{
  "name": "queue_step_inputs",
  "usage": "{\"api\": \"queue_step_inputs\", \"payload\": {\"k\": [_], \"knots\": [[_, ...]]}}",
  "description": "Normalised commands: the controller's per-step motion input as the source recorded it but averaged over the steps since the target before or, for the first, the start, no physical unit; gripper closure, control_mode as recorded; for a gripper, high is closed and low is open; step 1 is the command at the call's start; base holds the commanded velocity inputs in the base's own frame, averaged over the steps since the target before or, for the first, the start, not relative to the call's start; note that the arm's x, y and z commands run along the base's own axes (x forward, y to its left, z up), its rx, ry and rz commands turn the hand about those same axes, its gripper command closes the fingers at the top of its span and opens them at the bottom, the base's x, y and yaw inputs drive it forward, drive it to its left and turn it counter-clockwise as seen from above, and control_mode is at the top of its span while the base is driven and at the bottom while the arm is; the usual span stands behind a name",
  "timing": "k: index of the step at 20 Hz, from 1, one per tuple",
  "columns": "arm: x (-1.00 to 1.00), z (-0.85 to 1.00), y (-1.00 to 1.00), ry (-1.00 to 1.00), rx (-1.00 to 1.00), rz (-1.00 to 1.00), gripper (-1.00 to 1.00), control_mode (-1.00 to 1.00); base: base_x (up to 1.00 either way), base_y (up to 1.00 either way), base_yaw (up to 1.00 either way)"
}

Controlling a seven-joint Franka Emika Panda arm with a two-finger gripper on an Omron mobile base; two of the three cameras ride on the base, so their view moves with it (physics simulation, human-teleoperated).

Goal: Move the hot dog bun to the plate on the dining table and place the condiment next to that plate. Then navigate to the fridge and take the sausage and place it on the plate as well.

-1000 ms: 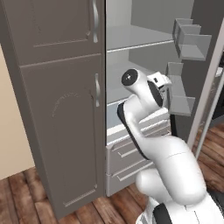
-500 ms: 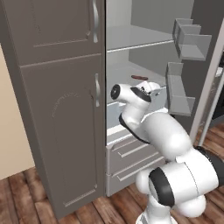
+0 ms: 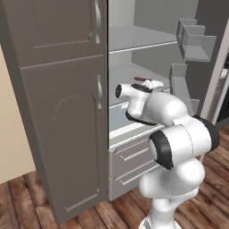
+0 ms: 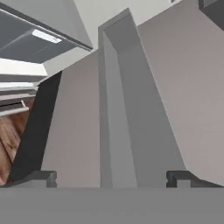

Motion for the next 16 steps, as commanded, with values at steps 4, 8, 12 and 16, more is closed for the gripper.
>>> {"api": "queue_step_inputs", "payload": {"k": [4,8,12,16], "knots": [[0.54,-0.08,-0.55,0.19,-0.07,-0.1,-1.0,-1.0,0.0,0.0,0.0],[0.56,-0.14,-0.5,0.18,-0.05,-0.08,-1.0,-1.0,0.0,0.0,0.0],[0.39,-0.19,-0.51,0.13,-0.08,-0.07,-1.0,-1.0,0.0,0.0,0.0],[0.06,-0.17,-0.6,0.1,-0.12,-0.08,-1.0,-1.0,0.0,0.0,0.0]]}}
